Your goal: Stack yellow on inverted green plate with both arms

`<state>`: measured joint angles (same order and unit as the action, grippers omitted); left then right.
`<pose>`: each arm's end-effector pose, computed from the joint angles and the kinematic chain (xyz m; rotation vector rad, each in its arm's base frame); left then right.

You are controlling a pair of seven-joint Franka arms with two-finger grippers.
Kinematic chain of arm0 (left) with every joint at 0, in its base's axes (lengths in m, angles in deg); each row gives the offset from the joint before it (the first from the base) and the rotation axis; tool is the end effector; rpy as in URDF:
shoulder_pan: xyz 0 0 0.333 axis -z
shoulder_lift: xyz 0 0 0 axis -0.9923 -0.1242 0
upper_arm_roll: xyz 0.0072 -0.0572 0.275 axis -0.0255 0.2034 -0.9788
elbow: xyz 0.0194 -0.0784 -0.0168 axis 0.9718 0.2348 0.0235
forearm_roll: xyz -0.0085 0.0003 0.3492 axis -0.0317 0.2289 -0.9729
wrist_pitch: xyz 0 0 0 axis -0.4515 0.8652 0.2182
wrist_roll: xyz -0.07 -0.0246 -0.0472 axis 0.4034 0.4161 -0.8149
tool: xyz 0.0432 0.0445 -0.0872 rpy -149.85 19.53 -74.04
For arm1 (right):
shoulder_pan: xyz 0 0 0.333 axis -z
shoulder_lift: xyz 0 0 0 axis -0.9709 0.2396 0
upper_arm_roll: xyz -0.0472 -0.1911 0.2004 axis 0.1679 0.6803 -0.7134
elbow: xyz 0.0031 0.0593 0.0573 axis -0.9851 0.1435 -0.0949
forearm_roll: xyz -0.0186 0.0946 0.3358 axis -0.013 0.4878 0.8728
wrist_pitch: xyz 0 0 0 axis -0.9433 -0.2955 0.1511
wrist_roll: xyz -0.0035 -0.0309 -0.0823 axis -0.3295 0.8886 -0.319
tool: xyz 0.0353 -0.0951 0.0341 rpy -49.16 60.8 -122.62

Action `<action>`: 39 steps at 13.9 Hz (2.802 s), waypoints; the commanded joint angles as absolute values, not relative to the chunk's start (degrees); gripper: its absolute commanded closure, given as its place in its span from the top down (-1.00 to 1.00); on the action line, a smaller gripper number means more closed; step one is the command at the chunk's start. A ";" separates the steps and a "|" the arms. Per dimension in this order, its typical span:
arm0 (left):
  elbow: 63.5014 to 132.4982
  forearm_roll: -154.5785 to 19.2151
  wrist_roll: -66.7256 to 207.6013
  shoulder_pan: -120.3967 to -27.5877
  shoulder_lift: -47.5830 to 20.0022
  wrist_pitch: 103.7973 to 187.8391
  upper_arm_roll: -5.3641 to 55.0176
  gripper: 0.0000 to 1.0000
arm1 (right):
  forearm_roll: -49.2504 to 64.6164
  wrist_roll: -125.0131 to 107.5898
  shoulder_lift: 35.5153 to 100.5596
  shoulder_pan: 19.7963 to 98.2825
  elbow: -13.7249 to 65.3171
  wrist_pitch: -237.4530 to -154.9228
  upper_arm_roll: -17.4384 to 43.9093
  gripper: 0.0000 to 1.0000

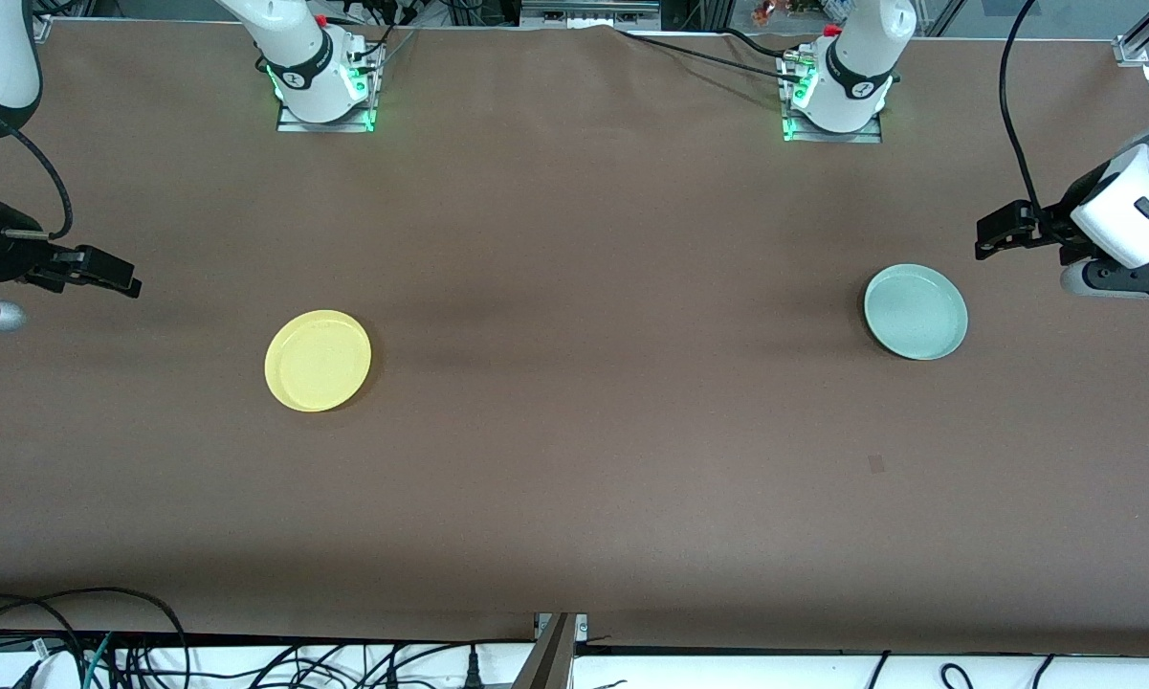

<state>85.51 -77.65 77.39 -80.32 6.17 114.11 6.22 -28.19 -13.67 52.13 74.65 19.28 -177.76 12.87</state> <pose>0.5257 -0.0181 0.5533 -3.1146 0.0726 0.2041 0.5492 -0.0302 0.5122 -3.1308 0.0997 0.0797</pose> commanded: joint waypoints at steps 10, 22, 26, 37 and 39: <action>84.16 -78.70 98.65 -85.92 0.51 112.41 5.53 1.00 | -27.76 -13.92 51.69 74.82 18.88 -177.16 12.71 1.00; 103.65 -75.71 130.67 -98.33 -13.66 149.30 5.89 1.00 | -27.85 -13.83 51.69 74.91 18.88 -176.81 14.29 1.00; 114.28 -77.11 132.17 -98.34 -14.01 163.27 6.06 1.00 | -28.90 -14.10 51.87 74.47 18.79 -177.78 13.85 1.00; 119.40 -77.38 141.14 -98.34 -15.59 171.74 6.15 -1.00 | -28.72 -13.83 55.46 74.55 18.71 -175.93 12.97 1.00; 119.31 -77.38 141.31 -98.25 -15.50 171.74 6.15 -1.00 | -28.99 -13.66 58.79 74.56 19.32 -178.11 12.97 1.00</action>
